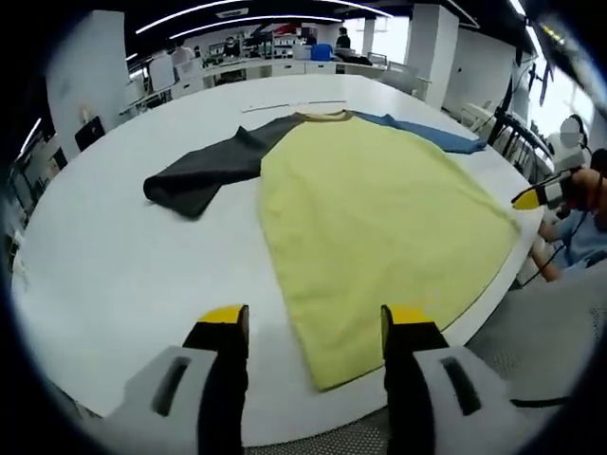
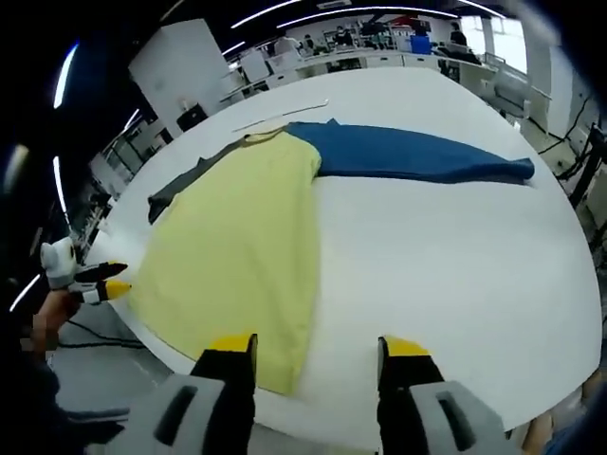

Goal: Fold the garment on the visible template until the final outline fits inside the template.

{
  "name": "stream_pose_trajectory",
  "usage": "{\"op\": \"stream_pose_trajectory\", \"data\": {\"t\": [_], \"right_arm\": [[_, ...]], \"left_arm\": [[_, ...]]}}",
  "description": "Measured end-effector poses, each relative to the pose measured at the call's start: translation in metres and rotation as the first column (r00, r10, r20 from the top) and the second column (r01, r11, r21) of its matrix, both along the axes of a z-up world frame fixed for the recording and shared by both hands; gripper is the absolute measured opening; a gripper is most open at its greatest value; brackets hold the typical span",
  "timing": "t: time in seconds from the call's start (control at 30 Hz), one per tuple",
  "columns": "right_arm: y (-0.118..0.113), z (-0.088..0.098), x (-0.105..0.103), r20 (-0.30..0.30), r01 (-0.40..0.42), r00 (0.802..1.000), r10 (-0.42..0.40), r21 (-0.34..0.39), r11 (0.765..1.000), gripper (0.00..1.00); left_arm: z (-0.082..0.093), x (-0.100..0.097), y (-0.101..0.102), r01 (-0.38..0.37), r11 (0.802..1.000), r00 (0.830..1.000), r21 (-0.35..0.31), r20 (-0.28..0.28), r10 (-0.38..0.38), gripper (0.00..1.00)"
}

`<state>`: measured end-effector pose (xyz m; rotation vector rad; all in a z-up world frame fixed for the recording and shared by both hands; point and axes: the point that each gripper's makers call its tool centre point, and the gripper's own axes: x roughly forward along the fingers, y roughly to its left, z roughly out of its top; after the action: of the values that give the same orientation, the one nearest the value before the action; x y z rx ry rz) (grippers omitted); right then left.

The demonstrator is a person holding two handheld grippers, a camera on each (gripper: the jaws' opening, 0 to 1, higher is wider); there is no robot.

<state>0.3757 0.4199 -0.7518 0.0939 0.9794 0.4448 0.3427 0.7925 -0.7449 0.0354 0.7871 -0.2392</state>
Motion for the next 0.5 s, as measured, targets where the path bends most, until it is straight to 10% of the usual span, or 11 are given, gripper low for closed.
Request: {"op": "stream_pose_trajectory", "data": {"t": [0.23,0.5], "right_arm": [[0.007,0.022,0.039,0.141,-0.004,0.99,-0.015,0.129,0.992,0.61],[0.009,0.036,0.083,0.251,-0.069,0.967,0.04,0.108,0.992,0.61]], "left_arm": [[0.014,0.01,0.003,-0.01,0.999,0.997,-0.05,0.071,0.013,0.71],[0.025,0.019,-0.003,0.006,0.998,0.992,-0.061,0.123,0.001,0.86]]}}
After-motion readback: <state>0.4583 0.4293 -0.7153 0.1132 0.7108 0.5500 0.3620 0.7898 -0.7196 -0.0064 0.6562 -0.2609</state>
